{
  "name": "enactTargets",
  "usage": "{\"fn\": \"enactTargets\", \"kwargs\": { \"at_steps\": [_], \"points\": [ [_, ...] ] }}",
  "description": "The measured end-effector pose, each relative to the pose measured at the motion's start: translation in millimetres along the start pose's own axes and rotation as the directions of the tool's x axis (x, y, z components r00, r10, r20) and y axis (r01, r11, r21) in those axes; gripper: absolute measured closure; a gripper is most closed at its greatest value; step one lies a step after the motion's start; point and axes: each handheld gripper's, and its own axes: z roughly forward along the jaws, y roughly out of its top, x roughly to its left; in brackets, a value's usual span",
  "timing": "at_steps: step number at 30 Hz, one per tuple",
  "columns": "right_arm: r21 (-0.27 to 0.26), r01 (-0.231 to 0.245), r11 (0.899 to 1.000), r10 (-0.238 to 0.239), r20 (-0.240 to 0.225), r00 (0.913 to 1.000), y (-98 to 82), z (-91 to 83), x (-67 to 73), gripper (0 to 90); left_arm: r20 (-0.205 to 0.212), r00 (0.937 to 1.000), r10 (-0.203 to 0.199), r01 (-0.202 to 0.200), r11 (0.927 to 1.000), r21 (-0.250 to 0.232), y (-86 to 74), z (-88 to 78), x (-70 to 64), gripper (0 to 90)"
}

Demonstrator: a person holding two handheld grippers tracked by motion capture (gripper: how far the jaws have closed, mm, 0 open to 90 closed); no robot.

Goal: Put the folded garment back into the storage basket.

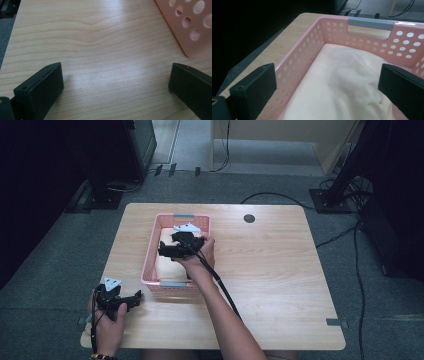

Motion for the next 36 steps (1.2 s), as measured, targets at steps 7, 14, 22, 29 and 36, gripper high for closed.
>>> {"fn": "enactTargets", "kwargs": {
  "at_steps": [7,14,22,29,36],
  "points": [
    [-0.037,0.009,0.999,-0.008,0.008,0.9999,5.1,-19.4,-5.0,0.0,0.0,1.0,0.001,-0.001,1.0,0.0,0.0,0.0,0.0,0.0],
    [-0.051,0.012,0.999,-0.01,0.03,0.9995,2.9,-35.0,-18.3,0.0,-0.001,1.0,-0.001,0.001,1.0,-0.001,0.0,0.1,-0.1,0.0],
    [-0.059,0.014,0.998,-0.01,0.069,0.9975,-3.3,-49.0,-39.8,0.0,-0.001,1.0,0.0,0.0,1.0,0.0,0.0,0.0,0.0,0.0],
    [-0.076,0.004,0.997,0.004,0.109,0.994,-8.6,-62.8,-62.7,0.0,0.0,1.0,-0.001,0.001,1.0,-0.002,0.0,0.1,-0.1,0.0],
    [-0.085,-0.008,0.996,0.021,0.15,0.9884,-17.5,-76.4,-87.9,0.0,0.0,1.0,0.0,0.0,1.0,-0.002,0.0,0.1,0.0,0.0]
  ]
}}
